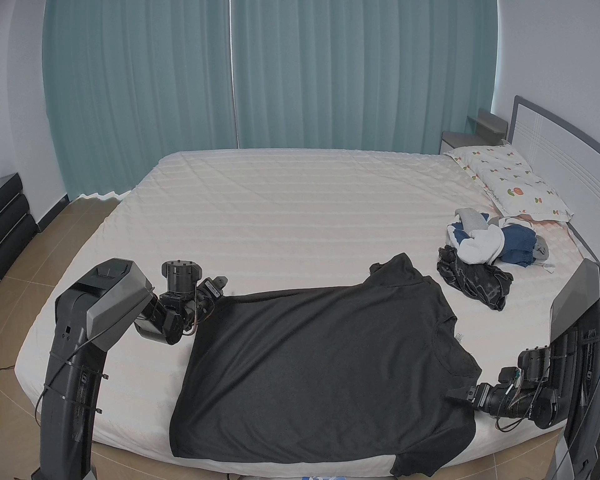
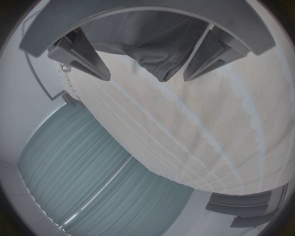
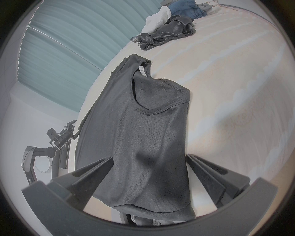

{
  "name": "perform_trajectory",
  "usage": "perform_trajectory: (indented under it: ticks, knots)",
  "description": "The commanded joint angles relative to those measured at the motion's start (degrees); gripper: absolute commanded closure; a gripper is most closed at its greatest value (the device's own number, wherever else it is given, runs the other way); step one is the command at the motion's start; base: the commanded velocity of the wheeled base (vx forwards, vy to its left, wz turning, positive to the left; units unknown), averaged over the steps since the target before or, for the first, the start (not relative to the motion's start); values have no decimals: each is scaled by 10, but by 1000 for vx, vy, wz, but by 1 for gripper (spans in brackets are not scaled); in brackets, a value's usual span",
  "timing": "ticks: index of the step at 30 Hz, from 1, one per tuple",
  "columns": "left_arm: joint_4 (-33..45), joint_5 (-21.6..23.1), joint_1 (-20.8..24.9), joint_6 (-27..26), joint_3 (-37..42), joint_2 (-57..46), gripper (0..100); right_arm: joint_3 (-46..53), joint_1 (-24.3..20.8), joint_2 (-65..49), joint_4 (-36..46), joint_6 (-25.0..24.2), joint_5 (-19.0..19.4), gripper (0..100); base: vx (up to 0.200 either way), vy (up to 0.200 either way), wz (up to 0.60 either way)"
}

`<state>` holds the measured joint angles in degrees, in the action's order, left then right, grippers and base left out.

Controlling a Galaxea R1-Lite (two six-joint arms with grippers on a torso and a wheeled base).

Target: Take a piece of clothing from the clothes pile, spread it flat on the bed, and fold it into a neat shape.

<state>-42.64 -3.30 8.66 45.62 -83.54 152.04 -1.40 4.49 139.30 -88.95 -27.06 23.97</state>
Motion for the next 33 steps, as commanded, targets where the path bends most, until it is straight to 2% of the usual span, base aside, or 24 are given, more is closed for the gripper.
perform_trajectory:
  ticks: [1,3,4,33]
  knots:
    - [0,0,0,-7,1,3,0,0,0,1,-7,1,0,0,0,0,0]
    - [1,-1,0,-8,1,4,0,0,0,1,-7,0,0,0,0,0,0]
    - [0,-1,0,-8,1,4,100,0,0,1,-7,0,0,0,0,0,0]
    - [-14,-79,-27,-9,-45,26,100,1,0,1,-7,0,0,0,0,0,0]
